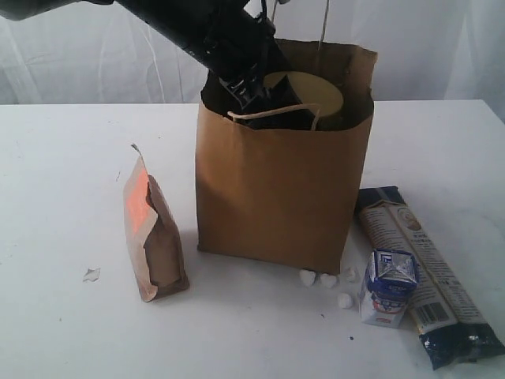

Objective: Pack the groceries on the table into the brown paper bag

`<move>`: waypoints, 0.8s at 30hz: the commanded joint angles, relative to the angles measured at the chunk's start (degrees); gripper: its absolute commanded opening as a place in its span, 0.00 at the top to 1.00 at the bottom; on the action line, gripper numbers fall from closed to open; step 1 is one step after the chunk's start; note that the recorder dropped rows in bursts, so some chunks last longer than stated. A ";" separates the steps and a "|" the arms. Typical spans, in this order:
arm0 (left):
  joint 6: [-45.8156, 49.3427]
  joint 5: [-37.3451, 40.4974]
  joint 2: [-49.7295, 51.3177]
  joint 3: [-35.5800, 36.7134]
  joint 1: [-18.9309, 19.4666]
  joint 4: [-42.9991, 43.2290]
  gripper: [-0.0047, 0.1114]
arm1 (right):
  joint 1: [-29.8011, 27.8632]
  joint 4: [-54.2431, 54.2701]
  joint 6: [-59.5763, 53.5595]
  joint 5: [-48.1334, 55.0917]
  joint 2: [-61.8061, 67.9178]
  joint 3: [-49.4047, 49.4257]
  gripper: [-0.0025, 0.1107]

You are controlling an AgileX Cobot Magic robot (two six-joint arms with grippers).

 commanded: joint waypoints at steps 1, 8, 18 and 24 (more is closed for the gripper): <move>-0.53 -1.74 -0.61 -0.12 -0.13 -1.87 0.16 | -0.14 0.00 0.19 -0.56 -0.30 0.16 0.98; -0.53 -1.59 -0.61 -0.12 -0.13 -1.87 0.16 | -0.14 0.00 0.19 -0.56 -0.30 0.16 0.98; -0.53 -1.59 -0.61 -0.12 -0.13 -1.87 0.16 | -0.14 0.00 0.19 -0.56 -0.30 0.16 0.98; -0.53 -3.04 -0.61 -0.12 -0.13 -1.87 0.12 | -0.14 0.00 0.19 -0.56 -0.30 0.16 0.98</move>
